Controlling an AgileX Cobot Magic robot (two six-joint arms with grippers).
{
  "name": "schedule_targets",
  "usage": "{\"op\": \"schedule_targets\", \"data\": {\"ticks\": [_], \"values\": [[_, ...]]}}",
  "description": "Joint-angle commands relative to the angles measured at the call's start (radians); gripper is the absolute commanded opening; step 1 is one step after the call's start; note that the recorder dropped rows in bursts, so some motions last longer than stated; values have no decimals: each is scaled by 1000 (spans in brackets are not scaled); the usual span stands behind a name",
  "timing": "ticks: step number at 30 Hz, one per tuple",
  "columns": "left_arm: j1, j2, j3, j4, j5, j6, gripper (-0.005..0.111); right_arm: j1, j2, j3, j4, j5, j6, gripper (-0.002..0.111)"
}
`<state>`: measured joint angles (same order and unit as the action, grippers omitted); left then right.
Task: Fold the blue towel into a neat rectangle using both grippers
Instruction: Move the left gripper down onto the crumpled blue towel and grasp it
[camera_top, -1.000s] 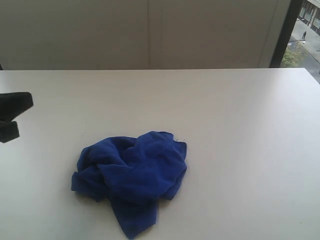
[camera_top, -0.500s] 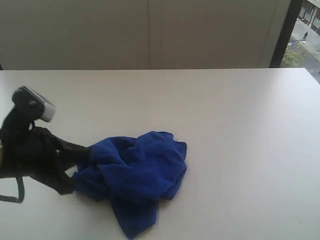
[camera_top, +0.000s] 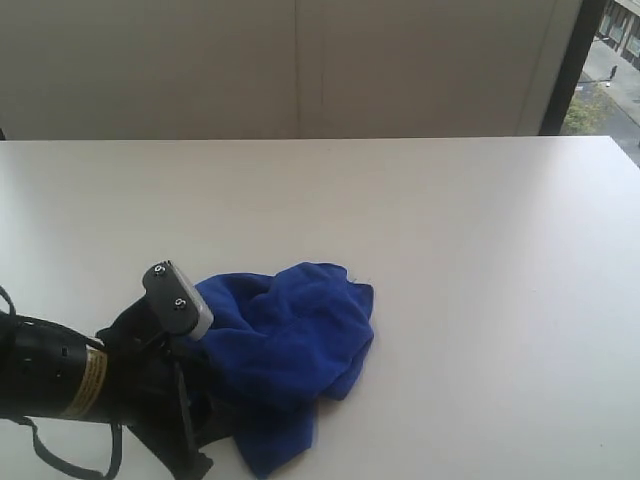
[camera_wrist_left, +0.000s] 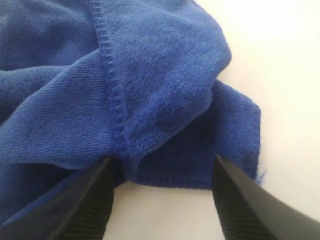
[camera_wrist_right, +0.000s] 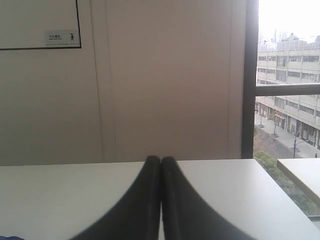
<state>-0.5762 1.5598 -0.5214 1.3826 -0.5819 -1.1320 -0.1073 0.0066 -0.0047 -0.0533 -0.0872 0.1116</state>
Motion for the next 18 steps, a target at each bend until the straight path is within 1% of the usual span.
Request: {"op": "schedule_targets", "data": {"ticks": [1, 2, 3, 4, 7, 11, 15, 18], "values": [[-6, 30, -4, -139, -41, 118, 63, -3, -7, 5, 2, -15, 5, 0], [-6, 44, -4, -182, -45, 164, 63, -3, -7, 5, 2, -15, 5, 0], [-6, 56, -4, -207, -48, 171, 61, -3, -7, 5, 2, -15, 5, 0], [-6, 71, -4, -234, -52, 171, 58, -3, -7, 5, 2, -15, 5, 0], [-6, 91, -4, -249, -56, 171, 47, -3, -7, 5, 2, -15, 5, 0], [-6, 93, -5, -254, -83, 171, 24, -3, -7, 5, 2, -21, 4, 0], [-6, 93, -5, -261, -109, 216, 1, -3, -7, 5, 2, -21, 4, 0], [-6, 93, -5, -269, -127, 216, 0, -3, -7, 5, 2, -21, 36, 0]]}}
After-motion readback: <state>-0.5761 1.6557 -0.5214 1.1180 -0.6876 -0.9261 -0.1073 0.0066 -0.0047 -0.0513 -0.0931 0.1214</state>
